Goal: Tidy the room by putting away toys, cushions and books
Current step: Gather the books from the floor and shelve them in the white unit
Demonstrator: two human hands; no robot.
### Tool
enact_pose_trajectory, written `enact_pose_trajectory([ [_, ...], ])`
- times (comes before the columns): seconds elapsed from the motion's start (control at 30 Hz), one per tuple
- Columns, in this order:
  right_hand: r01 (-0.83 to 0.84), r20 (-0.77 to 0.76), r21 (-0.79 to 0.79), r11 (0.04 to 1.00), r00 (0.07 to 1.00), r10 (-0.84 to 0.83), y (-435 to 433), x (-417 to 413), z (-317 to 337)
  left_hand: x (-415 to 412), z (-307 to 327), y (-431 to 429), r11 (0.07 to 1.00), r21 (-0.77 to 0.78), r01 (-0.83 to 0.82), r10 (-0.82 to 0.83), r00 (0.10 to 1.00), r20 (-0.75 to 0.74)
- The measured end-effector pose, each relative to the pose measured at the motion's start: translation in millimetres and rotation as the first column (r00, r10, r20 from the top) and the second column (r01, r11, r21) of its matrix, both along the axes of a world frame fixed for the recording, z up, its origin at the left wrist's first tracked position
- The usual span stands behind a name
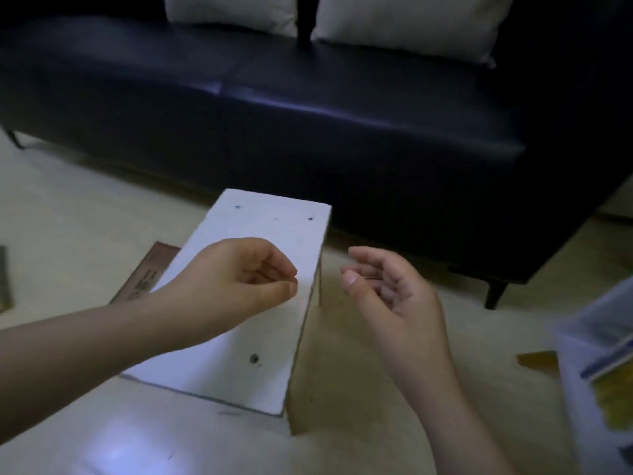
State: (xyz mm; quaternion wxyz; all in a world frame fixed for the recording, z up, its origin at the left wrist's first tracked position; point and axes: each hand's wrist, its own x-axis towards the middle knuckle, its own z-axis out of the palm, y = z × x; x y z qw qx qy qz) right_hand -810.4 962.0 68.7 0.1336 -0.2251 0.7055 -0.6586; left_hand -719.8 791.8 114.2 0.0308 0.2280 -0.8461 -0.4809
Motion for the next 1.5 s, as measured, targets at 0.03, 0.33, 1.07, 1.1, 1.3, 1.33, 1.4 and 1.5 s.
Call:
enact_pose_trajectory([
  [0.03, -0.044, -0.002, 0.005, 0.999, 0.999, 0.044, -8.7, 5.8, 1.2, 12.1, -0.6, -5.4, 1.000, 0.001, -0.021, 0.021, 0.999, 0.026],
  [0.33, -0.384, -0.146, 0.094, 0.919, 0.907, 0.394, -77.3, 43.4, 23.8, 111.8, -2.0, -56.7, 0.931, 0.063, -0.360, 0.358, 0.933, 0.048],
  [1.07, -0.415, -0.281, 0.790, 0.452, 0.409, 0.868, -265.3, 173.6, 8.8, 281.5, -97.8, -188.0, 0.844, 0.086, -0.530, 0.528, 0.848, 0.042],
  [1.1, -0.382, -0.264, 0.822, 0.421, 0.399, 0.878, -271.1, 176.5, 3.3, 286.5, -105.6, -192.6, 0.840, 0.069, -0.538, 0.536, 0.843, 0.048],
  [1.3, -0.293, -0.053, 0.933, 0.208, 0.461, 0.886, -310.9, 206.5, -67.9, 329.9, -163.9, -212.6, 0.772, 0.004, -0.636, 0.632, 0.768, 0.105],
  [1.33, -0.269, -0.043, 0.943, 0.195, 0.485, 0.874, -315.8, 206.0, -80.4, 333.3, -171.2, -214.1, 0.773, -0.027, -0.634, 0.632, 0.767, 0.114],
  [1.4, -0.233, -0.005, 0.960, 0.153, 0.535, 0.845, -324.3, 208.7, -108.4, 344.4, -187.0, -215.1, 0.779, -0.072, -0.623, 0.626, 0.766, 0.144],
  [1.5, -0.203, 0.019, 0.971, 0.124, 0.586, 0.810, -334.7, 208.2, -143.8, 357.8, -205.6, -214.8, 0.783, -0.092, -0.615, 0.620, 0.763, 0.184],
])
